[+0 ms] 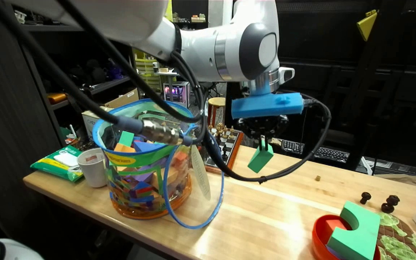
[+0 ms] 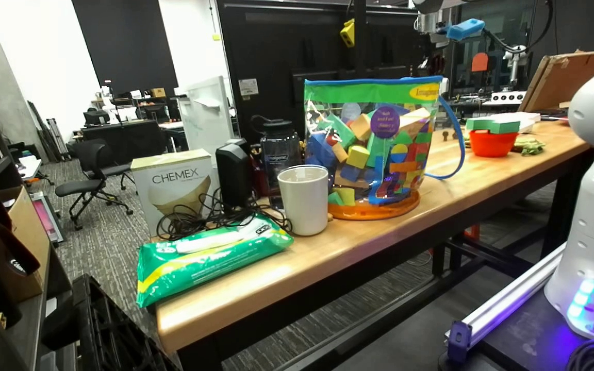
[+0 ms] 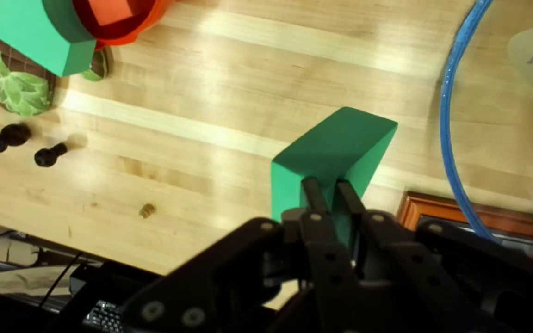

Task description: Remove one block from the toy bag

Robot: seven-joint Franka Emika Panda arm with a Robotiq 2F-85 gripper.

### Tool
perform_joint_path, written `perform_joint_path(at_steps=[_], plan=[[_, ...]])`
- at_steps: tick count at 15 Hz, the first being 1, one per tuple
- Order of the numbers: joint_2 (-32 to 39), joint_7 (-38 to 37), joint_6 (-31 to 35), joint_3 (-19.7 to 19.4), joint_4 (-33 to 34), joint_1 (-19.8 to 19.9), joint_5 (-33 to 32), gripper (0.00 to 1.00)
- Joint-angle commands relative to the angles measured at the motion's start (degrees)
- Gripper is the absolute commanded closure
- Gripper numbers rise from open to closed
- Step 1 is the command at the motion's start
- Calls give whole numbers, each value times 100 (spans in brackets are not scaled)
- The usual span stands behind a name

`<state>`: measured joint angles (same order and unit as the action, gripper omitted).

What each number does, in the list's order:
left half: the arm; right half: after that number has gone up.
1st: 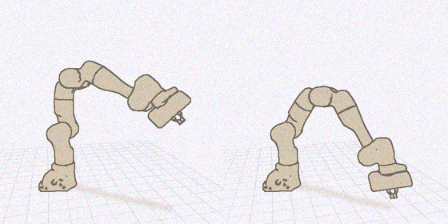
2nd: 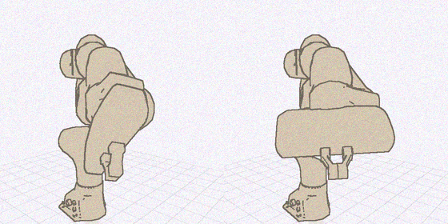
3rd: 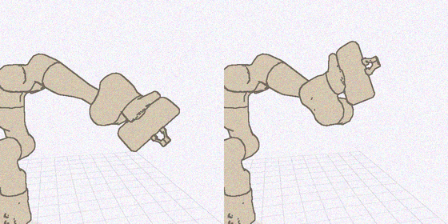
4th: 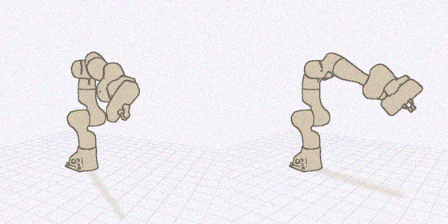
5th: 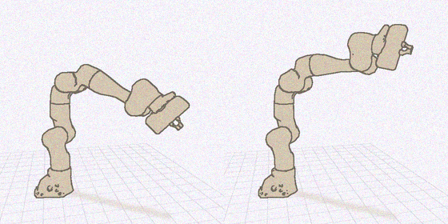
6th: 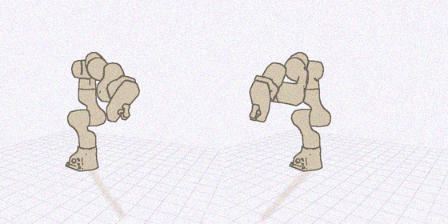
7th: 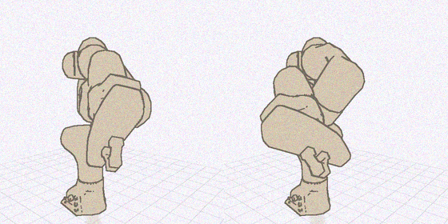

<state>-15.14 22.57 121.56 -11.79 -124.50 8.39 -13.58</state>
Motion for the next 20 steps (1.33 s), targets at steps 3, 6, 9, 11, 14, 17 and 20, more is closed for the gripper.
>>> perform_joint_path(at_steps=[3,6,9,11,14,17,20], plan=[[673,-540,162,-78,146,180,-31,97],[976,-599,159,-170,258,267,120,97],[1205,-551,135,-273,387,366,341,97],[1288,-517,132,-316,455,433,489,97],[1367,-592,112,-370,601,531,540,97],[1479,-740,107,-424,787,626,467,97],[1578,-828,116,-458,923,687,418,97]])
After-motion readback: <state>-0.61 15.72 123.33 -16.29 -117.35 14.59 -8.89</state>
